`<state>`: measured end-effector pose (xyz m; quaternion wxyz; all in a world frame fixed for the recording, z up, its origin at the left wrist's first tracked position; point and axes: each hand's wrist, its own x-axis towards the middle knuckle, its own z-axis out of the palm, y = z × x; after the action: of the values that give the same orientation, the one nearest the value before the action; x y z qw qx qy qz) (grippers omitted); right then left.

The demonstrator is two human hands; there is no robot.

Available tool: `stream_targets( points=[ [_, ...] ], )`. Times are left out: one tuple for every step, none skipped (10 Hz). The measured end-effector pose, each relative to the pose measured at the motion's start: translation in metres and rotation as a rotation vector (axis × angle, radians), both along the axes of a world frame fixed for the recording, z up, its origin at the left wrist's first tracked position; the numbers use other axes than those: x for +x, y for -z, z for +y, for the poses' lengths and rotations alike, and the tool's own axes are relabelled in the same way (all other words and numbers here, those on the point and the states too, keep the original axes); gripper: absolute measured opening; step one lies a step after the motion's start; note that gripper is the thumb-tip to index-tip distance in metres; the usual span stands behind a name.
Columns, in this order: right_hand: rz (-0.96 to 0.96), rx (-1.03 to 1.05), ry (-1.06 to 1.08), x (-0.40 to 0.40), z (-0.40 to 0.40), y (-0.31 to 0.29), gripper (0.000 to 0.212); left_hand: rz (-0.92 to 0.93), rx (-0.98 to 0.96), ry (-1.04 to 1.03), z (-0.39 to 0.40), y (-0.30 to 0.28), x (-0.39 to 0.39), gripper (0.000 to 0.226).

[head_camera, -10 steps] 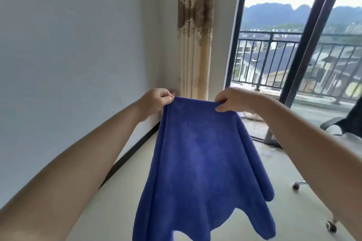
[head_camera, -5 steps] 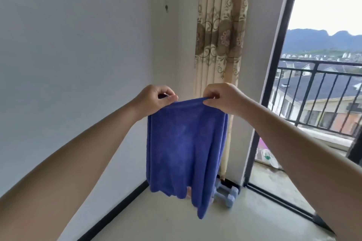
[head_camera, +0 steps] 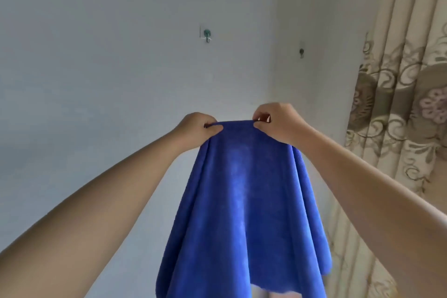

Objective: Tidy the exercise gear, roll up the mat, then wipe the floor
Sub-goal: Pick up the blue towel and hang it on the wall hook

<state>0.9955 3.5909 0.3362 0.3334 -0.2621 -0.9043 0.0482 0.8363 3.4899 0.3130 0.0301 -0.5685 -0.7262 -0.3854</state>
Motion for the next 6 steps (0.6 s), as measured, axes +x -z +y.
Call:
stream_targets(
  points=[
    [0.046,0.107,-0.001,-0.047,0.051,-0.031,0.021,0.037,0.117,-0.057,0.053,-0.032,-0.032,0.027],
    [0.098,0.179,-0.004,-0.093,0.102,-0.060,0.023,0.035,0.273,-0.089,0.099,-0.066,-0.069,0.017],
    [0.231,0.209,-0.044,-0.131,0.151,-0.083,0.023,0.054,0.346,-0.085,0.136,-0.090,-0.106,0.014],
    [0.281,0.335,-0.084,-0.166,0.193,-0.099,0.020,0.199,0.415,-0.142,0.168,-0.105,-0.138,0.014],
    [0.310,0.647,-0.061,-0.210,0.236,-0.109,0.022,0.573,0.400,-0.405,0.201,-0.120,-0.166,0.010],
    [0.402,0.875,-0.103,-0.240,0.260,-0.126,0.017,0.953,0.353,-0.610,0.230,-0.143,-0.185,0.025]
  ],
)
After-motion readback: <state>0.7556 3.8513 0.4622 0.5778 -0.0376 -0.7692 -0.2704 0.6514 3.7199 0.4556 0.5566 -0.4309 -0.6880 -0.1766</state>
